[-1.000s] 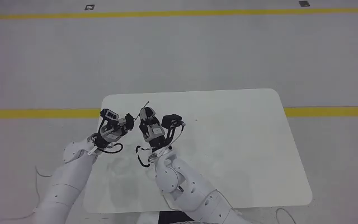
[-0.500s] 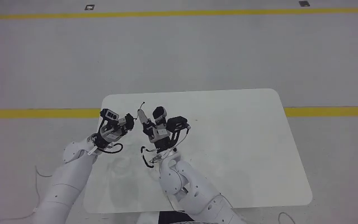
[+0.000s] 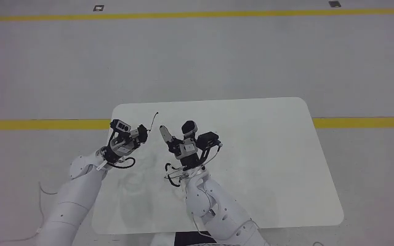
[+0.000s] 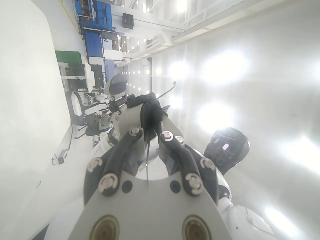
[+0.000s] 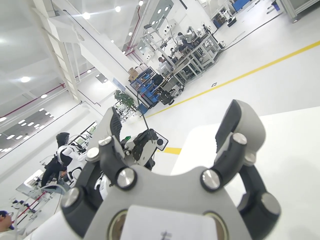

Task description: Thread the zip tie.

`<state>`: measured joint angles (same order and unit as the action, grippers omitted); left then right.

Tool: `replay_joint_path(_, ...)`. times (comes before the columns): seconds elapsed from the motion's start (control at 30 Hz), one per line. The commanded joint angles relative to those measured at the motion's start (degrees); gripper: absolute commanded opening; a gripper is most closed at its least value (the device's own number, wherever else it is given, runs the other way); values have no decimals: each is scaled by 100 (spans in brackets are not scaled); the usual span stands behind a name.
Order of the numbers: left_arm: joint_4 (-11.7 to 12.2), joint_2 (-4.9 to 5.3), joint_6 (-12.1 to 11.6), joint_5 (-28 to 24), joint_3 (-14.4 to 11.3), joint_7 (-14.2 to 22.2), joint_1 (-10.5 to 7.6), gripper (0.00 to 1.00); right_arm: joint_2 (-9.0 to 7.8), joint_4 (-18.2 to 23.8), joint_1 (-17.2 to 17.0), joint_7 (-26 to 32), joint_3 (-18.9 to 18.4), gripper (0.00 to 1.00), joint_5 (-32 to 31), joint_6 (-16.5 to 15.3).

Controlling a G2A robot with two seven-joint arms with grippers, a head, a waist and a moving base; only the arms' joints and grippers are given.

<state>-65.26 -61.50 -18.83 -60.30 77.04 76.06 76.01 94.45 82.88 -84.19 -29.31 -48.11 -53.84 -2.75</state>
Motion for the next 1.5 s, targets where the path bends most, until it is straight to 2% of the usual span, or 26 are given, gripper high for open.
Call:
replay_joint_path(0.0,-292,9,229,-213,66,-18,122,0,0,0,0,0,0,100,0,0)
replay_joint_path(0.03,-384,14,372,-380,108,51,184,0,-1,32,-21,54,-15,100,115,-63)
replay_joint_path(0.1,-493,29,691,-665,194,235,279,0,-4,90,-70,308,-71,100,651,-443)
replay_joint_path(0.13,-530,34,900,-862,235,355,326,0,-15,97,-75,528,-117,100,938,-692)
replay_joint_path(0.23,-658,43,1356,-1213,249,359,397,0,-48,94,-62,1336,-232,100,1774,-1257)
replay_joint_path(0.3,-717,41,1634,-1485,215,359,424,0,-64,112,-52,1860,-278,100,2332,-1504)
replay_joint_path(0.37,-706,41,1814,-1678,179,359,424,0,-73,96,-24,2372,-303,100,2895,-1622)
replay_joint_path(0.43,-641,38,1826,-1714,132,359,384,0,-78,50,79,2836,-356,100,3413,-1636)
replay_joint_path(0.47,-628,42,1733,-1600,110,359,357,0,-78,50,79,2836,-356,100,3413,-1636)
replay_joint_path(0.77,-628,42,1733,-1600,110,359,357,0,-79,61,66,2835,-364,100,3466,-1633)
replay_joint_path(0.8,-628,42,1733,-1600,110,359,357,0,-85,97,54,2843,-406,100,3606,-1673)
replay_joint_path(0.9,-628,42,1733,-1600,110,359,357,0,-98,267,26,3306,-464,100,4655,-1673)
replay_joint_path(1.03,-628,42,1733,-1600,110,359,357,0,-157,299,59,4285,-727,100,5953,-1673)
replay_joint_path(1.13,-628,42,1733,-1600,110,359,357,0,-183,159,118,4943,-863,100,6563,-1673)
replay_joint_path(1.37,-628,42,1733,-1600,110,359,357,0,-183,-325,383,6030,-883,100,7413,-1673)
replay_joint_path(1.47,-628,42,1733,-1600,110,359,357,0,-183,-325,383,6030,-883,100,7413,-1673)
